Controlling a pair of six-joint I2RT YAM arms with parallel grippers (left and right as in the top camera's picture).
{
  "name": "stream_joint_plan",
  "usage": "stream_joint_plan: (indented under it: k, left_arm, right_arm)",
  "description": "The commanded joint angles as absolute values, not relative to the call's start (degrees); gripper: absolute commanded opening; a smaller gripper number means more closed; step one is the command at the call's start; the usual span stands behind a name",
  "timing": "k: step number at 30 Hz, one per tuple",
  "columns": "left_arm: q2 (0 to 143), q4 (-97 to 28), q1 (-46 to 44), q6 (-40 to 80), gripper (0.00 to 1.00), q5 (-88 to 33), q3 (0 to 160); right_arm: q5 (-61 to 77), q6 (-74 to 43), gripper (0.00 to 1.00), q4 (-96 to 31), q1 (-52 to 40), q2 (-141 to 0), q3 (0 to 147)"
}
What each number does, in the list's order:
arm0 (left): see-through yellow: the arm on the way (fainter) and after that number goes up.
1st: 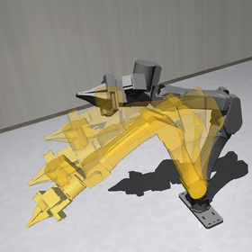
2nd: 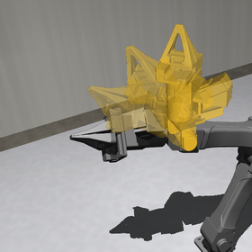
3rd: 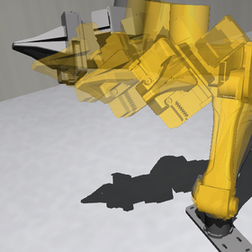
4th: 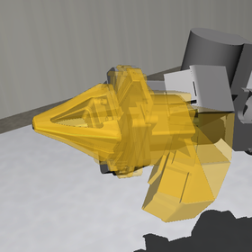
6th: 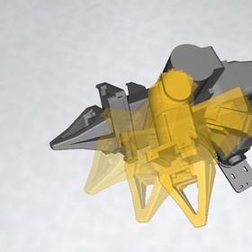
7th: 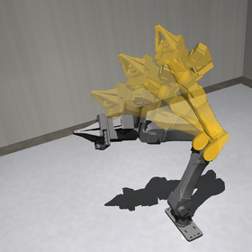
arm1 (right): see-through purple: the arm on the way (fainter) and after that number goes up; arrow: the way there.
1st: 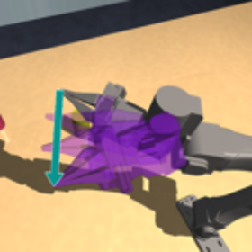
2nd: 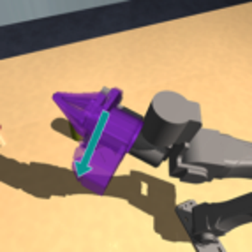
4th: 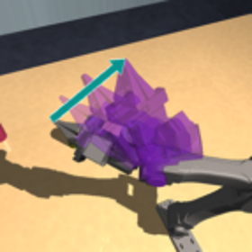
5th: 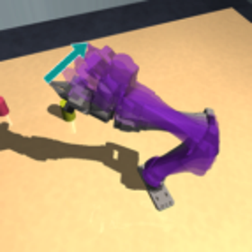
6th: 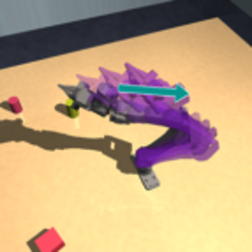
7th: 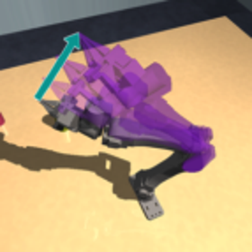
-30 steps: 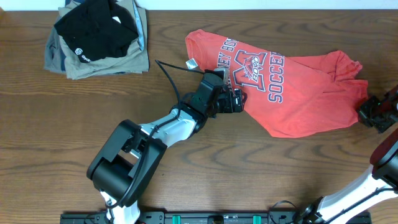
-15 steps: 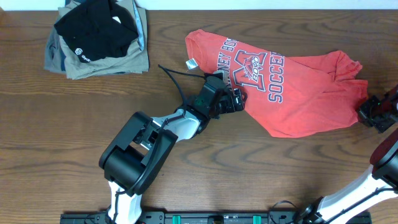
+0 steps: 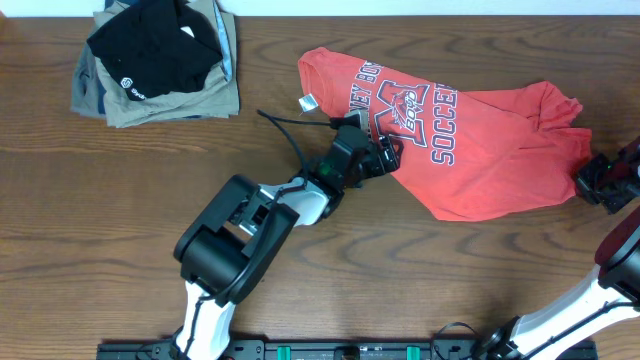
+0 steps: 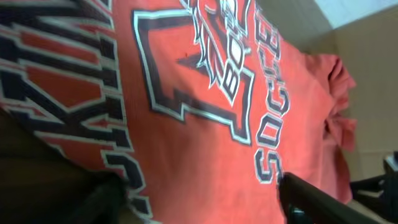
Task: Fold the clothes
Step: 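Drag the grasped shirt fabric down-left with the left gripper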
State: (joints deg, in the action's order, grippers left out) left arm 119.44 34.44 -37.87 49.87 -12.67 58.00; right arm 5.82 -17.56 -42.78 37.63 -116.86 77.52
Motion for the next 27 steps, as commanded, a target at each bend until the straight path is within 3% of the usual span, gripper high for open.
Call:
stream_joint_plan:
  k: [1,3,10,16,27]
  left_arm:
    - [122.80,33.32,-38.46,51.57,0.66,-10.83,57.63]
    - [122.85,33.32,-38.44,51.53,0.47,-10.85,57.63]
    - [122.72,33.32,-38.44,51.51,0.10,-10.96,57.63]
    - [119.37,29.63,-38.15,46.57,0.06,-13.50,57.63]
    - [96.51,0.75,-37.30,32.38,0.06,-7.94,57.63]
  right_arm:
    - [6.46,-17.96,0.01,-42.87,36.77,-117.97,77.47]
    - [6.50,-17.96,0.01,-42.83,36.58,-117.97,77.47]
    - [6.48,-17.96,0.01,-42.87,35.92,-117.97,77.47]
    - [6.48,-18.65,0.01,-43.16,35.92,-117.95,77.47]
    - [7.81,-22.83,0.01,-44.95,35.94,-112.25,77.58]
